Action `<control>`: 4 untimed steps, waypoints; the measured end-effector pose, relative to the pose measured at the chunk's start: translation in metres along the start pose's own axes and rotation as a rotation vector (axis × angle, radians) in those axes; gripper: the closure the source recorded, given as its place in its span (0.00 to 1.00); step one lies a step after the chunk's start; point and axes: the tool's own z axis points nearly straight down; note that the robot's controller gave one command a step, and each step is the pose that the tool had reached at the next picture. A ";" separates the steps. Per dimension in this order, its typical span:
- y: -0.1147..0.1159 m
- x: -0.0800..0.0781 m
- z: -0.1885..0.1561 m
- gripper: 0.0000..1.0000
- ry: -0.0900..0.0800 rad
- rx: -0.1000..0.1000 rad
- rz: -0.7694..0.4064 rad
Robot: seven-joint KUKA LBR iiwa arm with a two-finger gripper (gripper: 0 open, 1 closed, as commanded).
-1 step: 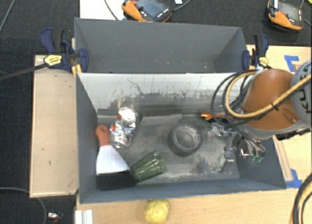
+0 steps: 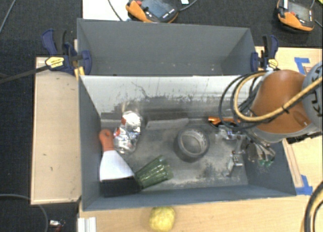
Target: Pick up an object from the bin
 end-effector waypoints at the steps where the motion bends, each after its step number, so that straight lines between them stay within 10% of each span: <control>1: 0.078 -0.045 0.073 0.00 -0.002 -0.003 -0.183; 3: 0.119 -0.072 0.044 0.00 0.007 -0.001 -0.100; 4: 0.124 -0.077 0.066 0.00 -0.015 -0.005 0.051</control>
Offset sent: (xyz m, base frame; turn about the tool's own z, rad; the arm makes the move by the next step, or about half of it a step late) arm 0.0445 0.0902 -0.0376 -0.1925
